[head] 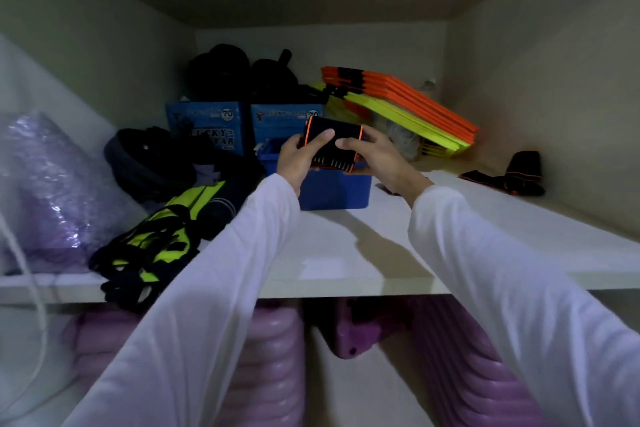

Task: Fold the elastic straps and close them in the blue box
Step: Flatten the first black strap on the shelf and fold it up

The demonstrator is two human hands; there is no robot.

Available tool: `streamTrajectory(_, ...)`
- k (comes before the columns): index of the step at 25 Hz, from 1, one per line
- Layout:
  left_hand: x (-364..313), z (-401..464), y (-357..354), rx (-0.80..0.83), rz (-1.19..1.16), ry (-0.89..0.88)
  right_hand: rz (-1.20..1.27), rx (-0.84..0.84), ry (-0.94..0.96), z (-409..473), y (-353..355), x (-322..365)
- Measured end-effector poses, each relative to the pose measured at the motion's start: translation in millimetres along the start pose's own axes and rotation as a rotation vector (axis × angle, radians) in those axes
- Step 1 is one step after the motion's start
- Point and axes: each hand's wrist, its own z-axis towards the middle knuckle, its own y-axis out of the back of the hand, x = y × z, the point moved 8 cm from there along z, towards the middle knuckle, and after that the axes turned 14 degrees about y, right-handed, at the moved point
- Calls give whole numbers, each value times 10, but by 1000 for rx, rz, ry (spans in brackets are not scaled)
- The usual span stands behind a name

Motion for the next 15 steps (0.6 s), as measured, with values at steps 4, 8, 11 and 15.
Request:
streamTrajectory(4,-167,286,327,-125,105,-40,0,7,26,467,-259,-29)
streamTrajectory(8,-276,520,625,-301,280,-115,14,-16,0,844,-411,-164)
streamTrajectory(11,-281,698,918,-467,333,-70,-125,-60,-11,1139,-413,-375)
streamTrajectory(15,-121,1019,1193,-539,598,168,-367,33,-123,1447,-484,-711)
